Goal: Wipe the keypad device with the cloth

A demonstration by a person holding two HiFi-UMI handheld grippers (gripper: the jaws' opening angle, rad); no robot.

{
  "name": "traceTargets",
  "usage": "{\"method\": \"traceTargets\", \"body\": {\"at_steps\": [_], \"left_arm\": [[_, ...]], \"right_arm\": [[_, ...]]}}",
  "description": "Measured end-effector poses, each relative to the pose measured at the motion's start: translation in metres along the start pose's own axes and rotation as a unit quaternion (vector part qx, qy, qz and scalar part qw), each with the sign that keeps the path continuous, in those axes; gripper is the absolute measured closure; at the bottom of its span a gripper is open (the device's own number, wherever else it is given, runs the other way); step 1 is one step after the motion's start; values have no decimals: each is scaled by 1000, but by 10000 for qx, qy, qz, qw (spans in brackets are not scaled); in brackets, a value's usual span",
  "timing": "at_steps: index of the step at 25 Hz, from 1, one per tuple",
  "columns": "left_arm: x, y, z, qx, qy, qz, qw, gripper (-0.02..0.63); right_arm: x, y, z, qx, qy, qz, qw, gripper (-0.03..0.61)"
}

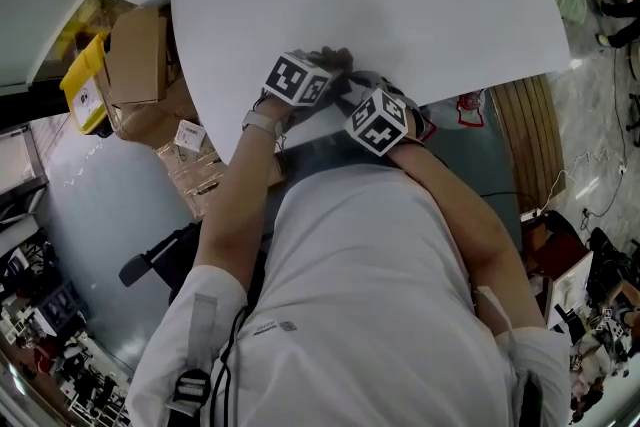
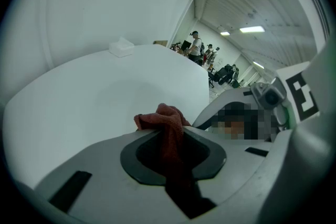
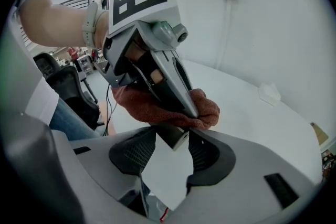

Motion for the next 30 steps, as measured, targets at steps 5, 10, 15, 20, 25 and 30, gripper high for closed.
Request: {"method": "traceTargets", "body": {"at_steps": [5, 10, 15, 20, 25, 30], "left_arm": [[-4, 0, -9, 29, -214, -34, 9998, 548], [-7, 0, -16, 142, -304, 11, 9994, 548], [-13, 1, -20, 129, -240, 18, 9996, 548], [-14, 1, -19, 134, -201, 69, 9997, 548], [-21, 8, -4, -207, -230, 247, 9992, 546], [-33, 19, 15, -243, -527, 475, 9972, 543]], "right_arm": [[-1, 0, 1, -17, 13, -45, 10000, 387], [-3, 1, 3, -41, 6, -54, 10000, 387], [-1, 2, 3, 103, -24, -115, 9999, 387], [-1, 1, 1, 72, -57, -100, 9999, 387], [-2, 0, 0, 63, -123, -39, 9999, 387], [-1, 0, -2, 104, -150, -26, 9998, 387]]}}
Point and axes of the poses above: the fingertips, and each gripper's own axes: x forward along the fingers, z to its left, y out of its underside, the point moved 9 cm from there along -x, backward along the fingers, and after that the axes turned 12 degrees about -z, right-handed, at the moved point
